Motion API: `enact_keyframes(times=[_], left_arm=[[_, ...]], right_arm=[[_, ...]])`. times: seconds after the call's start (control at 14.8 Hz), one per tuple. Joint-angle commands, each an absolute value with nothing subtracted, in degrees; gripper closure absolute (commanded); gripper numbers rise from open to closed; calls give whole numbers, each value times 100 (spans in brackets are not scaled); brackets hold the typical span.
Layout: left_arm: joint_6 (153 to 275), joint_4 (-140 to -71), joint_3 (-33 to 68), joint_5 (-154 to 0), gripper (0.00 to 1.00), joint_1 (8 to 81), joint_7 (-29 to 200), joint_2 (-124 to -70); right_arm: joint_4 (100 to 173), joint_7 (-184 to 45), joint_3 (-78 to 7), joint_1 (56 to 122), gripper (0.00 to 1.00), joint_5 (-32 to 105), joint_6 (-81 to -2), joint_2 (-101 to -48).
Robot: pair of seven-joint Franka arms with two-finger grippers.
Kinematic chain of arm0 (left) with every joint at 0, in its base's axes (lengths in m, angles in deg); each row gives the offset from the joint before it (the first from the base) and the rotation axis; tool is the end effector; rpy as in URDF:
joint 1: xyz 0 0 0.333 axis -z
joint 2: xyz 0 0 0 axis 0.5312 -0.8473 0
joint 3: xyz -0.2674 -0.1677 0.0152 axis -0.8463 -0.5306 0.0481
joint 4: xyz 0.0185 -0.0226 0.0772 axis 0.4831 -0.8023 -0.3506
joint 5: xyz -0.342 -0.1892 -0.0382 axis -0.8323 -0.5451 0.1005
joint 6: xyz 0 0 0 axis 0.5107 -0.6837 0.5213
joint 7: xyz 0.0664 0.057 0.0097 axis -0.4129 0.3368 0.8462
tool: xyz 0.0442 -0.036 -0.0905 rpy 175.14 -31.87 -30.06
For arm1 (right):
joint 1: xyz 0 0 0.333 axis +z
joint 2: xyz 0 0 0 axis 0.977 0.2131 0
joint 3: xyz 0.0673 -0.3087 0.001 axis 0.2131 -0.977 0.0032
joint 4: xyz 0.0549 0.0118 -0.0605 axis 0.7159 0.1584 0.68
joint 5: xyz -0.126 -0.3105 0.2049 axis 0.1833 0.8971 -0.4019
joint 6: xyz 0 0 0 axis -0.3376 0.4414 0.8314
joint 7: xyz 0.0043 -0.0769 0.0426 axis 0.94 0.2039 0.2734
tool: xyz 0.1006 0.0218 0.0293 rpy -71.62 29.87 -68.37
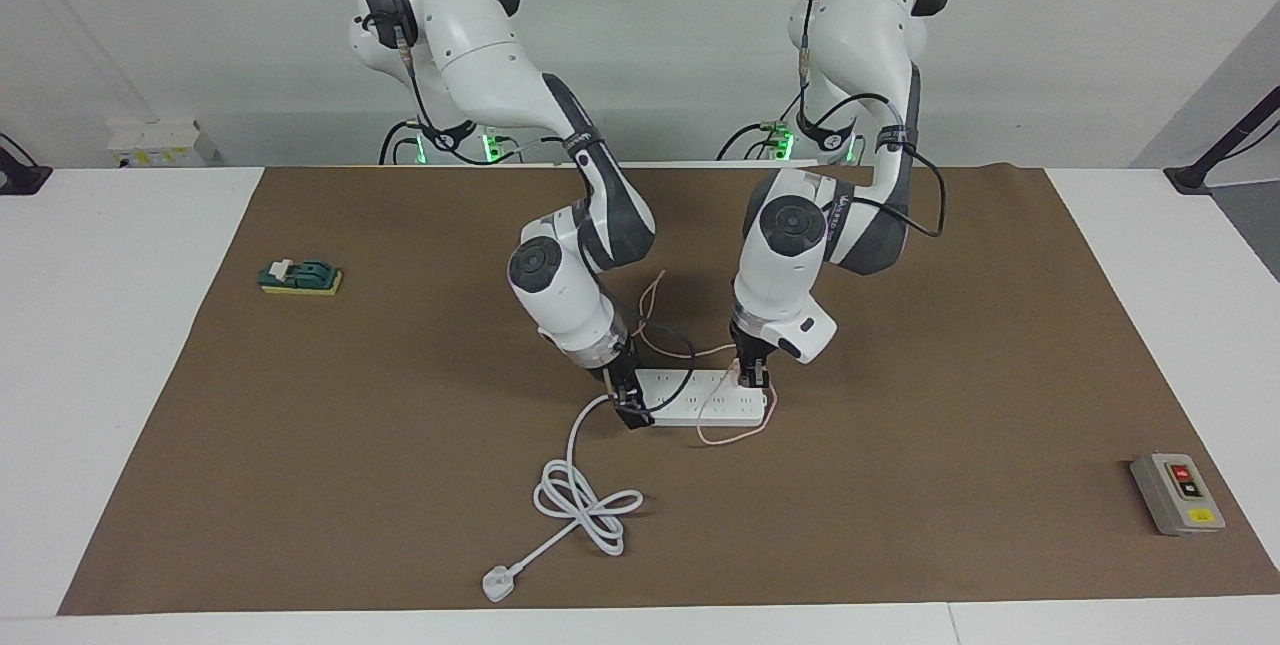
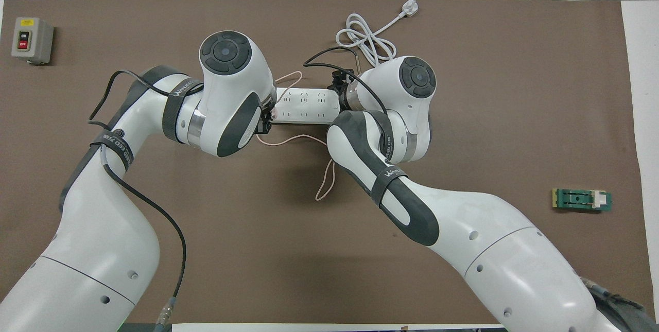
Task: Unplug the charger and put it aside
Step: 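Pull the pink charger out of the strip with the left gripper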
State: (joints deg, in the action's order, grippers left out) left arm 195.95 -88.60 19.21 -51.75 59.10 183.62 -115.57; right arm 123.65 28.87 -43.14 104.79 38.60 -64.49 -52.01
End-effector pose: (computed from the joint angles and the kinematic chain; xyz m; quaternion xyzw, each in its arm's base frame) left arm 0.6031 -0.3227 0.3437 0.7379 0.6749 -0.0018 0.0007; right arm 0.6414 0.3249 0.2711 -0.7315 0.6519 0.0950 0.1755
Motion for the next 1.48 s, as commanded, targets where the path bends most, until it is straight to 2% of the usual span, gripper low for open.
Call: enact_keyframes(times=[0.0,0.34,0.61,1.01,1.08,1.15,1.21,1.42], left_arm=[[19464,-9074,2011,-5109,100,6012,18289,-11178],[18639,-9039,1967,-5144,100,5969,18087,-10562],[18488,-9030,1985,-5171,100,5933,17684,-10447],[18348,-9021,1994,-5171,100,5390,14823,-10122],[18339,-9030,1985,-5179,100,5197,14008,-10043],[18330,-9047,1985,-5214,100,5056,13391,-9982],[18312,-9074,1985,-5258,100,4889,12819,-9920],[18128,-9161,1985,-5355,100,4432,11044,-9814]], right_arm=[[12290,2326,-4284,10512,100,3800,-6931,-4710],[12281,2317,-4284,10530,100,3808,-6992,-4657],[12281,2308,-4284,10521,100,3817,-6992,-4657],[12237,2335,-4284,10512,100,3782,-6948,-4666],[12228,2361,-4284,10503,82,3765,-6931,-4666],[12228,2387,-4284,10529,16,3773,-6939,-4666],[12228,2405,-4284,10547,0,3773,-6913,-4709],[12220,2431,-4293,10477,0,3765,-6747,-4841]])
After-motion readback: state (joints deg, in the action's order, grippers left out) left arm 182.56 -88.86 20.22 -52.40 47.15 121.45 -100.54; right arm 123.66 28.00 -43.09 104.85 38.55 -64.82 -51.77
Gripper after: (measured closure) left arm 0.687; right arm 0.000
